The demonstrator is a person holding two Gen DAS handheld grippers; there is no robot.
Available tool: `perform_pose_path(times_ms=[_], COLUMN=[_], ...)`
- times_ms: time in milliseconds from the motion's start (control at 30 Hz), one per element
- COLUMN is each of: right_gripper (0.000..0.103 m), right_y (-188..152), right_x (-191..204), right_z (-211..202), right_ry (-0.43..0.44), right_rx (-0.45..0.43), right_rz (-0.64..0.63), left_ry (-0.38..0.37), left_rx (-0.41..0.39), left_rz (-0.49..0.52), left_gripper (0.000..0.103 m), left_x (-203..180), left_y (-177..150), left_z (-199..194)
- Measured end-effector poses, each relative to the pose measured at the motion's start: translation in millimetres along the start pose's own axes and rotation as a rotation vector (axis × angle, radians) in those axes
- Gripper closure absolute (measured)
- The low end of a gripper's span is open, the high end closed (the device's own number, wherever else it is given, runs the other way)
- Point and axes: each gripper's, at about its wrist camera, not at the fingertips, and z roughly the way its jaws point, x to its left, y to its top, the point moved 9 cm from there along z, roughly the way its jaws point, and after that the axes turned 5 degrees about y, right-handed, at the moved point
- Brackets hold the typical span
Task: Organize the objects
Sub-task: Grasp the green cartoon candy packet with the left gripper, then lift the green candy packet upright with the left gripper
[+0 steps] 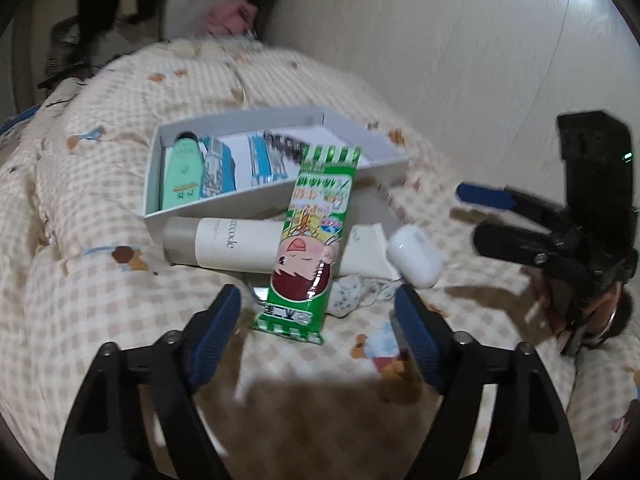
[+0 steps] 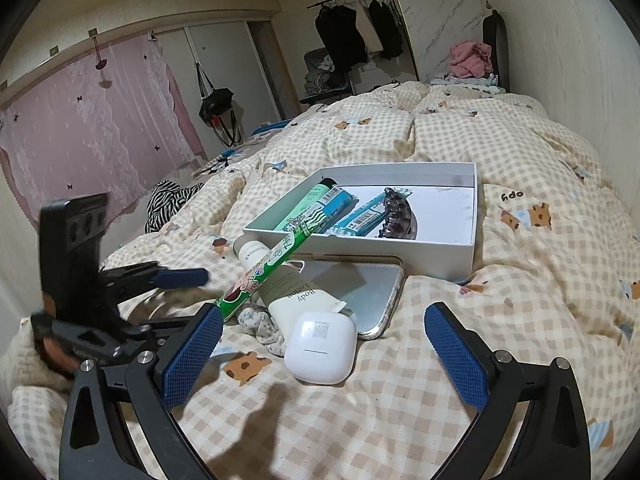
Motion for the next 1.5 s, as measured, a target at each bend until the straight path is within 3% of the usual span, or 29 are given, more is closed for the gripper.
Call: perform_pose_path(times_ms=[100,200,267,333,467,633,867,1000,1167,1500], right_gripper=[0.0,0.0,0.0,0.0,0.0,0.0,0.0,0.0,0.0,0.0], right_y=[-1,-2,-3,-3,-3,-4,-5,-5,-6,-8], right_x=[-1,-2,-3,-4,-4,-5,-6,-6,-6,-8], right_z=[-1,-1,-1,-1,-1,0,0,0,0,0], right_ry=[0.008,0.014,0.018,0.018,0.018,0.017,0.022,0.022,0.023,0.024], right_rx=[-0.002,-0.005,-0.004,-0.002,-0.002,0.0,0.001,0.0,0.001,0.006], right_rz=[0.011,0.02,0.027,0.033,0.033,0.038,0.046,0.049,0.05,0.056], left_ry=[0.031,-0.011,-0.023,-0.024,-0.063,-0.076,-0.071,-0.031,-0.06,-0.055], left_rx=[0.027,0.049,0.072,0.081,0.08,0.051,-0.017,-0.074,-0.121,-0.123], left_rz=[0.019,-0.022,-0.036,-0.041,-0.055,-0.058,-0.097,-0.073,-0.084,-0.123], left_gripper=[0.026,0.029,0.038,0.041,0.067,0.072,0.072,0.072,0.072,0.072], left_x=[7,11,12,10,6,2,4,2,-9,-5], left_y=[5,1,-5,-7,-7,-8,-1,3,-1,-20], left_z=[9,15,20,23,22,18,-4,-24,-42,-23])
